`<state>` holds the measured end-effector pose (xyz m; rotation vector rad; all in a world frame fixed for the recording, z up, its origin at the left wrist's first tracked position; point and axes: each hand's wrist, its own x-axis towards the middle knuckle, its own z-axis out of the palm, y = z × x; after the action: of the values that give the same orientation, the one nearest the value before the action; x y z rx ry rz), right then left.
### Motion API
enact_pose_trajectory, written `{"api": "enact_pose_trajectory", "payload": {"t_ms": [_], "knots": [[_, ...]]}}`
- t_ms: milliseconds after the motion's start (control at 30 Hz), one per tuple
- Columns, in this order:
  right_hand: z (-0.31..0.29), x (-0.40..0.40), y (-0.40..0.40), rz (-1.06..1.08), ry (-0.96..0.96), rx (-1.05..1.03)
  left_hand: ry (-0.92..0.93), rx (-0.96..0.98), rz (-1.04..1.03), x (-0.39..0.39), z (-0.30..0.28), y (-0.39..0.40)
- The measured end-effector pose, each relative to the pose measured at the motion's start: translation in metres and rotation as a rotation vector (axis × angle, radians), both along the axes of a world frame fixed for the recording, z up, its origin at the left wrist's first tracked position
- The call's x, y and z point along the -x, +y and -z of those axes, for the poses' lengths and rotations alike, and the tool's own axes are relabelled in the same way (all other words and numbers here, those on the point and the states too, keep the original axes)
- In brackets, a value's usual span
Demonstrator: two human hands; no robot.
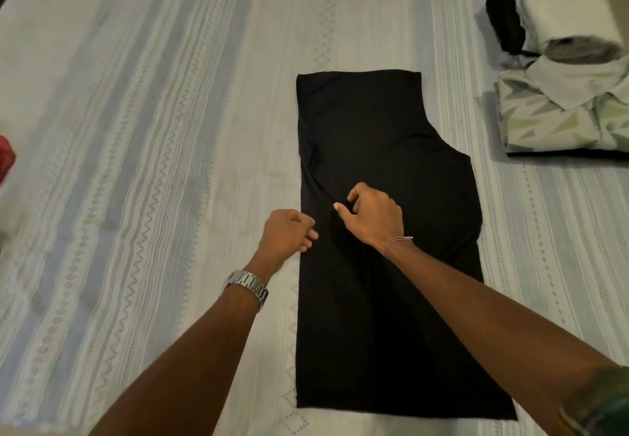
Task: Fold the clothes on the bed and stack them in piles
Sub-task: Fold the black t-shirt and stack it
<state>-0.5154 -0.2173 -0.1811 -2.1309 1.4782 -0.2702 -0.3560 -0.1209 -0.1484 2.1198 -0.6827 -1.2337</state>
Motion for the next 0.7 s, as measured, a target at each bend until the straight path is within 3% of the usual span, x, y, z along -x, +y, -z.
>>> {"api": "enact_pose_trajectory", "payload": {"t_ms": [267, 433, 567, 700], "knots": [[0.017, -0.078, -0.044, -0.065, 0.059, 0.187, -0.238, 0.056, 0.055, -0.056, 0.027, -0.072], [0.028, -0.087, -0.058, -0.117, 0.110, 0.246, -0.187, 0.065, 0.063, -0.073, 0.044, -0.104], [0.028, -0.088, -0.066, -0.080, 0.029, 0.182, -0.184, 0.095, 0.051, -0.073, 0.052, -0.115], [0.020, -0.083, -0.080, 0.160, -0.213, -0.086, -0.205, 0.094, 0.034, -0.074, 0.058, -0.122]]}}
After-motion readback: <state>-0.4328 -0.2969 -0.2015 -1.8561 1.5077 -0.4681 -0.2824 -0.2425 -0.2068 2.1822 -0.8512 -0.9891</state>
